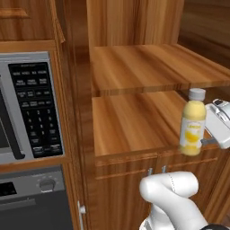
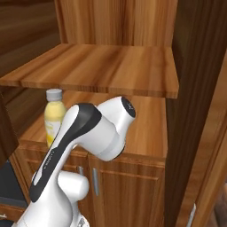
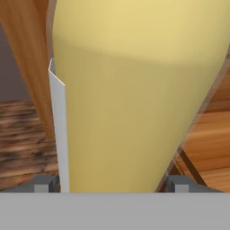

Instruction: Pick the juice from the counter and place it in the open cabinet.

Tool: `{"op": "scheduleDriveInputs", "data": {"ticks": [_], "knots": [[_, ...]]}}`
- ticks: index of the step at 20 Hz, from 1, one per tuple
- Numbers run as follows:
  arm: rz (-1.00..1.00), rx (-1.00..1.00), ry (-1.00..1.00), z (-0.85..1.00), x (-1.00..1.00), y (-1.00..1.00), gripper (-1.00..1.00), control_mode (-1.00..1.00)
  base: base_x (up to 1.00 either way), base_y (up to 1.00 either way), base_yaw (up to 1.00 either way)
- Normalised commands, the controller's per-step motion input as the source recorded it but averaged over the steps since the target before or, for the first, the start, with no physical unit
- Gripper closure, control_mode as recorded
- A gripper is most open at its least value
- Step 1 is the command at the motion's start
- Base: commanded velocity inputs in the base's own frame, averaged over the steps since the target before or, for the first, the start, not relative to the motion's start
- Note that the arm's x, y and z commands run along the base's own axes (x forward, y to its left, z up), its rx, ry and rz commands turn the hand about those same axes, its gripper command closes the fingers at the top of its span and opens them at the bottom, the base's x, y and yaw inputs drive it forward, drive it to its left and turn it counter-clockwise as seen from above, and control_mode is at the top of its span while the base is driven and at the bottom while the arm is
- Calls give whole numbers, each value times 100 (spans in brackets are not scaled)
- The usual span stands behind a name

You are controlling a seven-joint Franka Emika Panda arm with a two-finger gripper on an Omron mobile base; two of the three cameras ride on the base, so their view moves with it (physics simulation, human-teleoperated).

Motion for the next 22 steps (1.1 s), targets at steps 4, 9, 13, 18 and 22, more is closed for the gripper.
{"op": "scheduleDriveInputs", "data": {"ticks": [4,9,13,18,22], "knots": [[0,0,0,0,0,0,100,100,35,0,4],[0,0,0,0,0,0,100,100,35,0,13],[0,0,0,0,0,0,100,100,10,0,7],[0,0,0,0,0,0,100,-100,0,0,0],[0,0,-1,0,0,0,100,-100,0,0,0]]}}
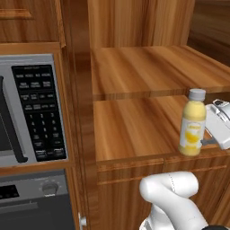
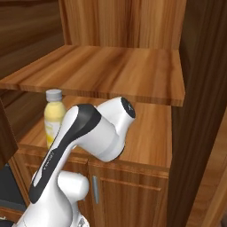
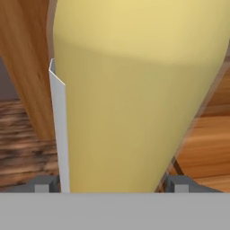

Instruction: Pick the juice from the counter and place it in the open cabinet.

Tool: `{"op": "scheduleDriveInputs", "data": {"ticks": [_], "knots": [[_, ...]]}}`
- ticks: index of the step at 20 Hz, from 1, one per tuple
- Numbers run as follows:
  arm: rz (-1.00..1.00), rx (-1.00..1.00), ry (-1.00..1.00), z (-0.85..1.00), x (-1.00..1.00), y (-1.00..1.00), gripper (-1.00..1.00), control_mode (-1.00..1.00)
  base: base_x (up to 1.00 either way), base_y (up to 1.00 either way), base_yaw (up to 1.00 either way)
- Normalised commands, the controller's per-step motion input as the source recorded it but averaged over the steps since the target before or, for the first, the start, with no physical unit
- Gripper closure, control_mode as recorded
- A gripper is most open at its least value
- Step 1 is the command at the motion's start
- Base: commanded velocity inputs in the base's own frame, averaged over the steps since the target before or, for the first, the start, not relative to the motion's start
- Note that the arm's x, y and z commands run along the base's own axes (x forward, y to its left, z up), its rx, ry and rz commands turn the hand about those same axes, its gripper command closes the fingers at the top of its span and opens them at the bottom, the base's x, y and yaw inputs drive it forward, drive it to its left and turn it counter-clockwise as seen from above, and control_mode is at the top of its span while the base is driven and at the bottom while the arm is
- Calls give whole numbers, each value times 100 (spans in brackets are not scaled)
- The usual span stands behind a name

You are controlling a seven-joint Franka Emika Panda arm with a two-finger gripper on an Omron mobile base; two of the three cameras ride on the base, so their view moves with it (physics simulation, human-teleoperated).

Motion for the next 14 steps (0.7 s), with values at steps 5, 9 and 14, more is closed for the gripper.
{"op": "scheduleDriveInputs", "data": {"ticks": [5,9,14], "knots": [[-8,0,-4,10,-2,-4,100,-100,0,0,0],[-39,-1,-3,27,0,0,100,-100,0,0,0],[-38,-6,-2,37,1,0,100,-100,0,0,0]]}}
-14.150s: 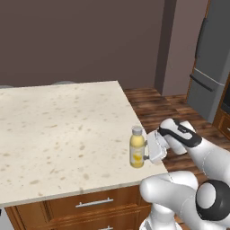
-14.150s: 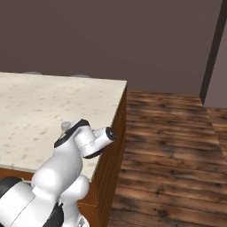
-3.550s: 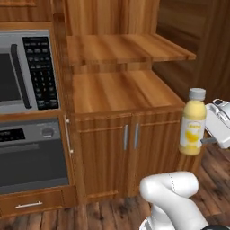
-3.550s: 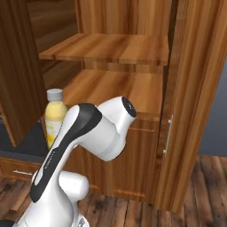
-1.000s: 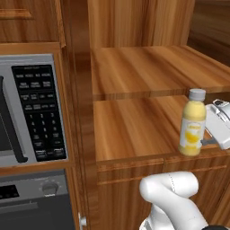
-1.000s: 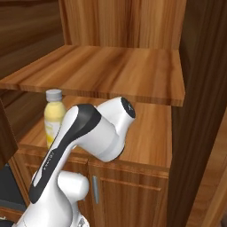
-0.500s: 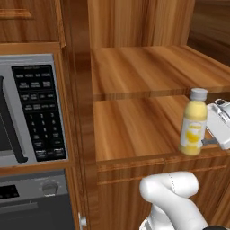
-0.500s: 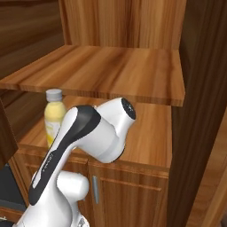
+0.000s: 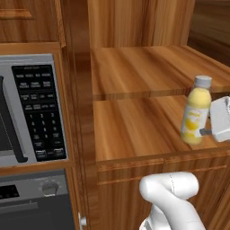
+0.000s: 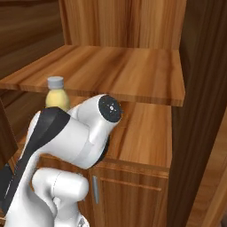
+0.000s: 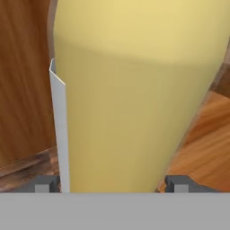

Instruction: Pick the juice from the counter and place it in the open cabinet.

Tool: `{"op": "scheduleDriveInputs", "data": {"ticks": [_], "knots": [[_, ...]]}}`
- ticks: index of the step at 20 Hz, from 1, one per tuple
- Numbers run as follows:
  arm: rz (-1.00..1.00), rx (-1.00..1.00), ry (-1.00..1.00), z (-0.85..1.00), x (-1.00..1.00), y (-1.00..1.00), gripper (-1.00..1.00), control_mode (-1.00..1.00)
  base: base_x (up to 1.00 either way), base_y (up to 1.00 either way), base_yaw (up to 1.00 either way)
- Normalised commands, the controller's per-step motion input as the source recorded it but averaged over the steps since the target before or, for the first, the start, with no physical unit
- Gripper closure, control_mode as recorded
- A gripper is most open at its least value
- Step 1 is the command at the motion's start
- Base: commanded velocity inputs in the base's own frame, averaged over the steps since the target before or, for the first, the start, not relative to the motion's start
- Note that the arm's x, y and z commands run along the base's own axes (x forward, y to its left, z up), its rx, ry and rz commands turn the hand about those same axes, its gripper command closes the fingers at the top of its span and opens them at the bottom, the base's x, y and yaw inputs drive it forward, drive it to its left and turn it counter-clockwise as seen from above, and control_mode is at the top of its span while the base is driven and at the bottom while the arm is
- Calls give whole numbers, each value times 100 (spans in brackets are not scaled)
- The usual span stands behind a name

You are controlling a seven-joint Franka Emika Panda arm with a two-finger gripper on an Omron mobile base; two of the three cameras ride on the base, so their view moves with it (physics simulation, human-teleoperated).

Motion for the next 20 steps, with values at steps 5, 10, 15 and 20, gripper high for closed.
{"op": "scheduleDriveInputs", "data": {"ticks": [5,10,15,20], "knots": [[-40,-4,-14,42,-1,2,100,-100,0,0,0],[-44,-7,-8,49,-5,5,100,-100,0,0,0],[-42,-10,-2,47,0,2,100,-100,0,0,0],[-38,-3,0,63,-4,2,100,-100,0,0,0]]}}
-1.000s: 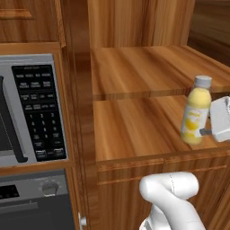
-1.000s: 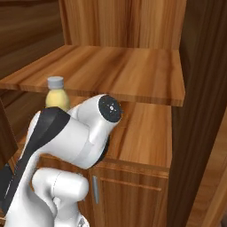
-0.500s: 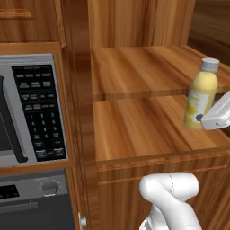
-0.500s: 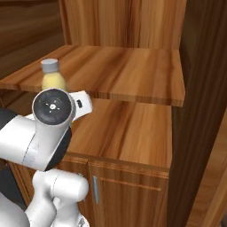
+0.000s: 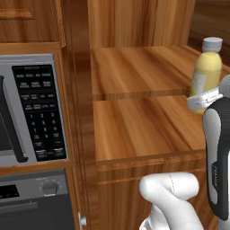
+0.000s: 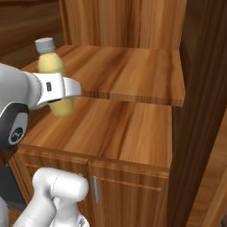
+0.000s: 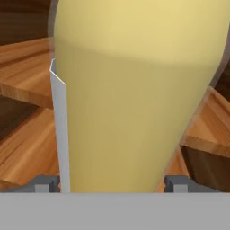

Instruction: Pick the juice from the counter and place it in the open cabinet.

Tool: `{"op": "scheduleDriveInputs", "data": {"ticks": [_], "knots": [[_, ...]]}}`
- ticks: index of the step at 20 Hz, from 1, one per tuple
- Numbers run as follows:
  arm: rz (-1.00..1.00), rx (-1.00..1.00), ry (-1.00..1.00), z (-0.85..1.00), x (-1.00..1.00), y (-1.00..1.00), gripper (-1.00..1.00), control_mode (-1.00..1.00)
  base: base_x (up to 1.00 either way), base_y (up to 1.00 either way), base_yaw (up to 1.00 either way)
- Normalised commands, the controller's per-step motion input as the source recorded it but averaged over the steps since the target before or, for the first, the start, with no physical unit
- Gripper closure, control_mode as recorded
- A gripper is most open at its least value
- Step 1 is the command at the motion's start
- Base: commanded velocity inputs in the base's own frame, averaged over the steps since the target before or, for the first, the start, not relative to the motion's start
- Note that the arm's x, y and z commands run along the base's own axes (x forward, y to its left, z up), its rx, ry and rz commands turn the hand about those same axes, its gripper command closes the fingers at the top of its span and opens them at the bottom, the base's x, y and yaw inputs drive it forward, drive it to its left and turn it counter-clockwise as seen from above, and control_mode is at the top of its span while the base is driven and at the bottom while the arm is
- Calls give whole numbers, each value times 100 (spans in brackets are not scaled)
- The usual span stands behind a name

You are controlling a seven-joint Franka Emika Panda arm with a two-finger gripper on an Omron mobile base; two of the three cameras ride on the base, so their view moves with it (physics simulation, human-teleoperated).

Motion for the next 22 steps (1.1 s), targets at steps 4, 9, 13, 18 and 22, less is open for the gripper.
{"op": "scheduleDriveInputs", "data": {"ticks": [4,9,13,18,22], "knots": [[-33,0,0,58,-3,1,100,-100,0,0,0],[-26,1,0,13,19,0,100,-100,0,0,0],[-14,8,-1,0,46,0,100,-100,0,0,0],[-2,5,0,0,52,0,100,-100,0,0,0],[0,3,-6,-1,61,0,100,-100,0,0,0]]}}
